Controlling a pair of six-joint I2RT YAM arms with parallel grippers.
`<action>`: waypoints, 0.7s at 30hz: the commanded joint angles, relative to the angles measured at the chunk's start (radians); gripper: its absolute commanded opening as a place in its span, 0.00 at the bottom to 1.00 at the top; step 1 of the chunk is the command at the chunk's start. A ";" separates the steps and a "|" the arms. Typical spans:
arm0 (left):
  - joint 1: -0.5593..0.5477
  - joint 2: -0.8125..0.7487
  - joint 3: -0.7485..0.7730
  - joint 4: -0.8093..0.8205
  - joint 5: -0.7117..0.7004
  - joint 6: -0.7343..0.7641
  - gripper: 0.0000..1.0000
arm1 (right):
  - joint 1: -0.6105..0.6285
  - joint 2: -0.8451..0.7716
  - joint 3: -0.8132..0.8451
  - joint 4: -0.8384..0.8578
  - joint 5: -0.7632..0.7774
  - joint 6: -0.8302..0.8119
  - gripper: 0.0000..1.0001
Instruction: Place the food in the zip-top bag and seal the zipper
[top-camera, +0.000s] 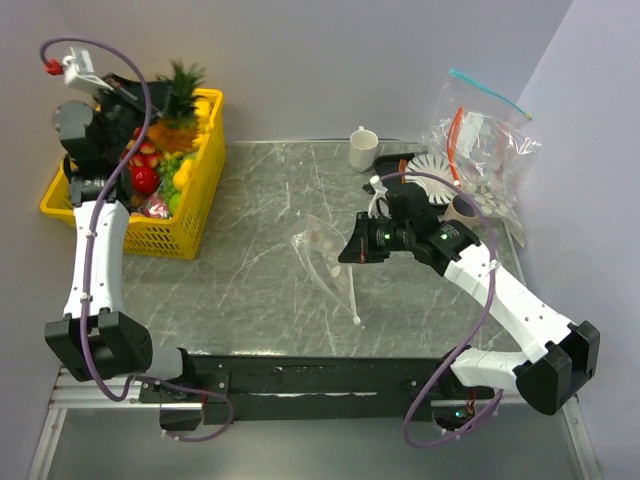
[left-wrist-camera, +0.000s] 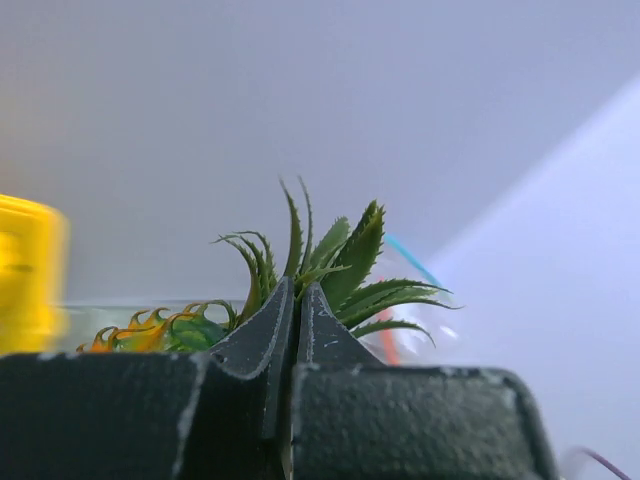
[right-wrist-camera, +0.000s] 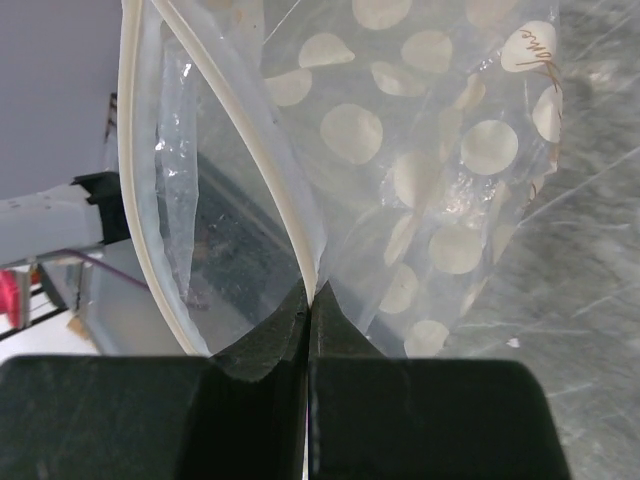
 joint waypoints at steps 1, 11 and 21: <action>-0.152 -0.045 -0.049 0.239 0.218 -0.222 0.01 | -0.006 0.010 0.042 0.058 -0.081 0.022 0.00; -0.464 -0.094 -0.195 0.548 0.174 -0.439 0.01 | -0.027 0.062 0.046 0.085 -0.152 0.019 0.00; -0.623 -0.094 -0.429 1.018 0.166 -0.745 0.01 | -0.076 0.062 0.085 0.115 -0.264 0.054 0.00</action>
